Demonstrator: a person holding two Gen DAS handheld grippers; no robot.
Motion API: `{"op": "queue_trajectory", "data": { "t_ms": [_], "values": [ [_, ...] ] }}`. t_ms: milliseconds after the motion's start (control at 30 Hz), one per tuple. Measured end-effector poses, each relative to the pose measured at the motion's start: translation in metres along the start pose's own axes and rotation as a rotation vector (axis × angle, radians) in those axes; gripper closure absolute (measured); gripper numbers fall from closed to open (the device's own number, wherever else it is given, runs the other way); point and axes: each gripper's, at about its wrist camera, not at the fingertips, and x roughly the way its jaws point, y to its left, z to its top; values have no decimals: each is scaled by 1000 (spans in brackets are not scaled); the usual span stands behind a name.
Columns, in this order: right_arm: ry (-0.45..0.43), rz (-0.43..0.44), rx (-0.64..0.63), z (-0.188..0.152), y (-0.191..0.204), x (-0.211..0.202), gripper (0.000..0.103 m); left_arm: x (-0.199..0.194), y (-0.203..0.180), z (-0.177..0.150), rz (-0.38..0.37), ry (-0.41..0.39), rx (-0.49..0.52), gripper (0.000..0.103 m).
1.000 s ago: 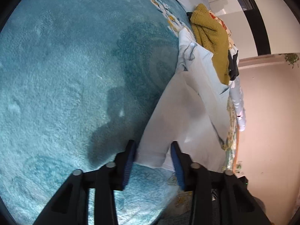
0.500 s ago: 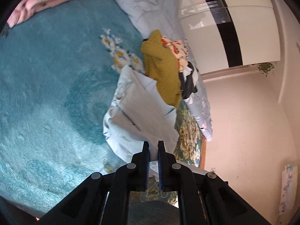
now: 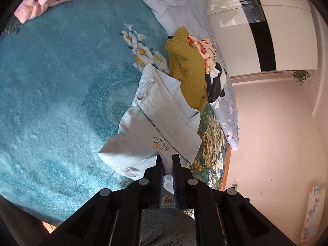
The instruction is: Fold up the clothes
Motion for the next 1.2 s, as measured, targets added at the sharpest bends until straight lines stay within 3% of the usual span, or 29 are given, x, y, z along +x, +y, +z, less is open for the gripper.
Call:
{"op": "queue_trajectory", "data": {
  "t_ms": [133,300,400,467,533,600,867,967,1000,1033,1200],
  "values": [
    [24,-82,50,6,-27,16,103,34,11,6,48,42,-30,95],
    [109,-331,3,2,-51,19,99,43,33,9,29,48,-98,95],
    [158,-416,-8,-6,-71,21,99,44,41,12,27,42,-124,95],
    [190,-442,-3,-11,-81,25,93,46,45,13,27,46,-139,95],
    [229,-423,5,-18,-87,32,70,46,46,13,28,50,-143,95],
    [263,-398,-14,-24,-86,39,57,46,46,13,16,53,-145,94],
    [373,-513,-248,-30,-73,82,57,45,43,11,22,55,-139,93],
    [427,-479,-232,-34,-78,91,60,42,45,10,33,54,-140,93],
    [445,-464,-221,-35,-81,94,83,40,46,10,34,53,-143,93],
    [455,-436,-201,-36,-82,94,100,39,47,10,36,53,-146,93],
    [373,-56,-35,-27,-75,74,101,35,41,13,13,63,-149,93]
  ]
}}
